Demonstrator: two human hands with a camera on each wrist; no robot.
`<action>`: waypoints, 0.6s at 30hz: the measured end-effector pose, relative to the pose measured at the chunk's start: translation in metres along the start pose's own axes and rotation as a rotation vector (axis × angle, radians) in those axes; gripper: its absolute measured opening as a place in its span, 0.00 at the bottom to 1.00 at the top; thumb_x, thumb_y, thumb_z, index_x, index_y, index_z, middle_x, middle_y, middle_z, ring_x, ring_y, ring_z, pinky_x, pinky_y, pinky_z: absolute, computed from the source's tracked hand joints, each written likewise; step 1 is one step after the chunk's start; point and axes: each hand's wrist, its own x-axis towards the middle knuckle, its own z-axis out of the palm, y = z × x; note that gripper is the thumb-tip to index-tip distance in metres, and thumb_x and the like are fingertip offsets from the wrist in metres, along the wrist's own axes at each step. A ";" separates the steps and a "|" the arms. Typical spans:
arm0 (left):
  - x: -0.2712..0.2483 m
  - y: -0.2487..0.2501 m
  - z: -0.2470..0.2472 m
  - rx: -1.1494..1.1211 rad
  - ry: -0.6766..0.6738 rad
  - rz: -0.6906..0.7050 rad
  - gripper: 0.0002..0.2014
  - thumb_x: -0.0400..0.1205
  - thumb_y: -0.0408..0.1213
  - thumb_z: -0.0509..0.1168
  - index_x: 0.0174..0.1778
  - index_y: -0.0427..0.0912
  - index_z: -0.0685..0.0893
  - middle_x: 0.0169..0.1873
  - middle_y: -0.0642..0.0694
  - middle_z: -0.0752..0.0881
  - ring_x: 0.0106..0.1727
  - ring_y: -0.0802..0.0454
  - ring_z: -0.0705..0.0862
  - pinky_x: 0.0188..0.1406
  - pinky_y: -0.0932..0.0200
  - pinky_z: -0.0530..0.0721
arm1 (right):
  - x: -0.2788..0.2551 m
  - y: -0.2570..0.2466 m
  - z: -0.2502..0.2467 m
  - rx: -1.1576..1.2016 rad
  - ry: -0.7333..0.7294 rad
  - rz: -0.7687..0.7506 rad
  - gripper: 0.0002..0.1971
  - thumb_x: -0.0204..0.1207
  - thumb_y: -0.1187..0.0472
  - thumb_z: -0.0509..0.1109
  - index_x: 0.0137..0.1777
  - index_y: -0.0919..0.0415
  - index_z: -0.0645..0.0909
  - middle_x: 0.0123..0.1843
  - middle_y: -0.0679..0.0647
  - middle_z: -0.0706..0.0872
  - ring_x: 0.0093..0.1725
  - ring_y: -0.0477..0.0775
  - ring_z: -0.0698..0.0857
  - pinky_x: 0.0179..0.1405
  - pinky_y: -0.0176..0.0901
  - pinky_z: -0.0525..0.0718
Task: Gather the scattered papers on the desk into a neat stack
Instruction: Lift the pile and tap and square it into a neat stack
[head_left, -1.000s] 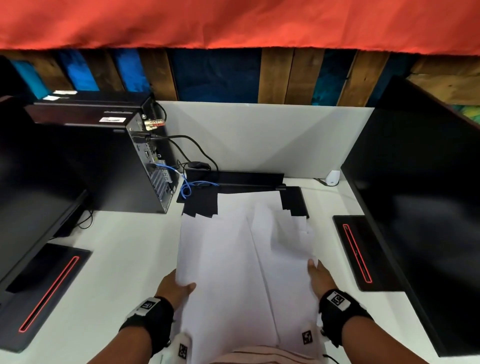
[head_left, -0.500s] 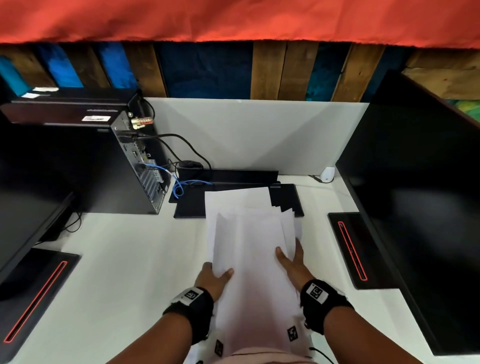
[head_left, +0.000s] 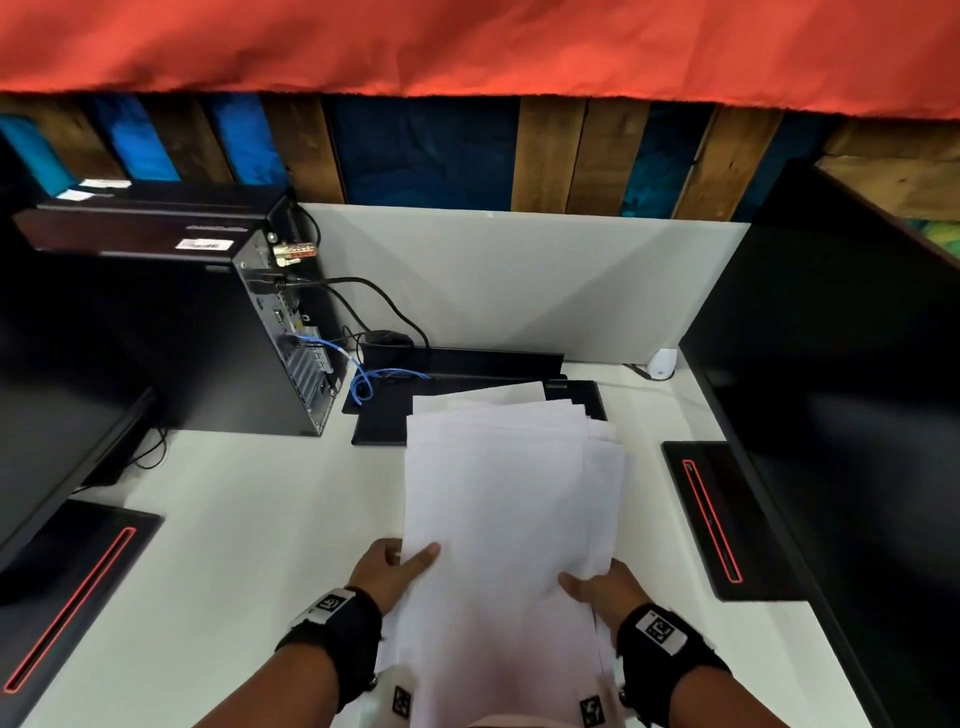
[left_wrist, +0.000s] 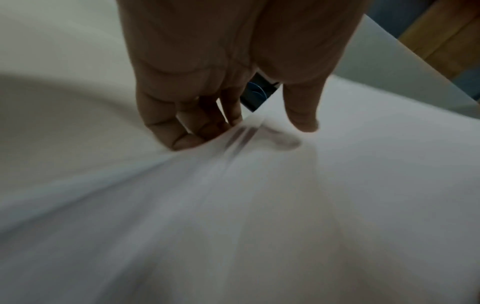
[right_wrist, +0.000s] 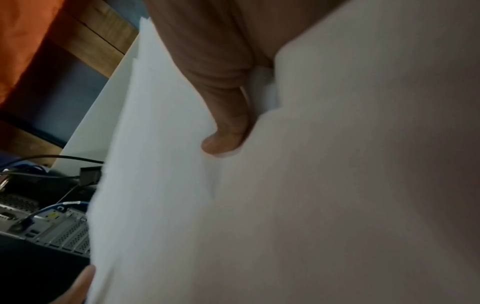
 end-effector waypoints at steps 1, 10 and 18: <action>0.004 -0.002 -0.003 -0.026 -0.031 0.017 0.43 0.52 0.71 0.75 0.54 0.40 0.84 0.45 0.50 0.91 0.43 0.52 0.90 0.39 0.62 0.82 | -0.002 -0.001 0.000 0.036 -0.020 0.005 0.20 0.68 0.73 0.77 0.60 0.71 0.80 0.60 0.64 0.85 0.61 0.65 0.83 0.70 0.56 0.76; 0.003 0.034 0.002 -0.238 0.085 0.072 0.23 0.73 0.44 0.73 0.61 0.35 0.83 0.54 0.36 0.88 0.56 0.40 0.87 0.60 0.50 0.83 | 0.011 -0.060 0.013 0.026 0.059 -0.181 0.18 0.73 0.63 0.74 0.62 0.70 0.82 0.57 0.64 0.88 0.58 0.63 0.86 0.61 0.50 0.83; 0.009 0.032 0.013 -0.138 0.001 0.130 0.29 0.66 0.44 0.74 0.62 0.40 0.76 0.57 0.39 0.86 0.59 0.40 0.85 0.64 0.48 0.81 | 0.028 -0.052 0.027 -0.403 0.051 -0.179 0.42 0.62 0.49 0.78 0.77 0.55 0.68 0.76 0.60 0.71 0.70 0.61 0.77 0.71 0.47 0.76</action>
